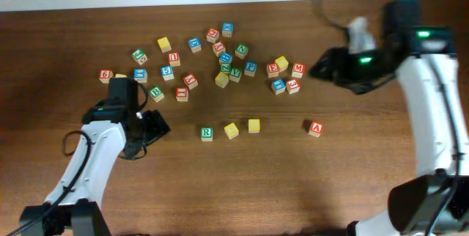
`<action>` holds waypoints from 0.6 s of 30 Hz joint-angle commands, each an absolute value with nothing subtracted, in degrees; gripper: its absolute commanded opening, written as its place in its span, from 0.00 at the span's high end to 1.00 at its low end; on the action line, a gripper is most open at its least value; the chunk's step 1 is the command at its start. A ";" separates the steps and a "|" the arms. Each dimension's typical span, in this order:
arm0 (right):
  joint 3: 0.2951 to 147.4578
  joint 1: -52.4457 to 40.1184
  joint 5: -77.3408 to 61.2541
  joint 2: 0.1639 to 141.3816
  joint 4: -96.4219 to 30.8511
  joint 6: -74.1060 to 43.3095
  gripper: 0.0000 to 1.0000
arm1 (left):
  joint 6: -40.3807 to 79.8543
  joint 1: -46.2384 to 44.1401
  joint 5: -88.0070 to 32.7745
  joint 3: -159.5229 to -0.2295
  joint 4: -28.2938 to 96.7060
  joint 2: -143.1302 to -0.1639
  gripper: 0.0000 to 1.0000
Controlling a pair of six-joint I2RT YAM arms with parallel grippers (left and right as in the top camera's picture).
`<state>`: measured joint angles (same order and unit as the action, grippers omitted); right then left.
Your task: Spell out RSS
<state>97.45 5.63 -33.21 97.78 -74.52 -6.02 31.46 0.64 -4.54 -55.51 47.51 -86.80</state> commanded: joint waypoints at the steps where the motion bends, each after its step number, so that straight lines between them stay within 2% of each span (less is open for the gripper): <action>1: 96.92 -12.80 -29.39 98.76 -74.54 -4.08 0.41 | 32.82 4.27 1.19 -54.78 47.57 -86.28 0.24; 4: 96.92 -26.17 -22.63 101.69 -72.12 -8.78 0.41 | 33.45 10.02 -1.19 -54.78 47.72 -86.28 0.22; 6: 96.92 -32.29 -17.34 104.57 -70.22 -14.04 0.41 | 33.45 15.53 -2.42 -54.78 49.08 -86.28 0.14; 7: 96.92 -34.63 -17.30 106.24 -69.10 -14.28 0.41 | 33.45 18.00 -2.42 -54.78 50.02 -86.28 0.13; 8: 96.92 -37.69 -17.10 109.19 -67.51 -14.28 0.41 | 33.45 20.60 -2.66 -54.78 51.16 -86.28 0.06; 9: 96.92 -38.81 -17.10 110.63 -66.94 -14.28 0.41 | 33.45 21.80 -2.66 -54.78 51.70 -86.28 0.01; 10: 96.92 -39.99 -17.08 112.99 -66.17 -14.55 0.41 | 33.45 22.41 -2.63 -54.63 51.70 -86.28 0.00; 14: 96.92 -40.86 -16.82 119.52 -63.48 -15.68 0.45 | 33.43 22.39 -3.55 -54.46 51.46 -86.28 0.01; 16: 96.92 -40.86 -10.83 120.97 -63.18 -20.56 0.45 | 33.39 22.26 -4.32 -54.41 51.48 -86.28 0.00; 18: 96.92 -40.86 -10.96 121.25 -62.94 -20.51 0.46 | 33.39 21.41 -4.29 -54.41 51.40 -86.28 0.00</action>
<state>97.32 -40.93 -14.09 120.70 -63.16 -18.26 33.26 22.15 -3.27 -55.22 51.42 -86.80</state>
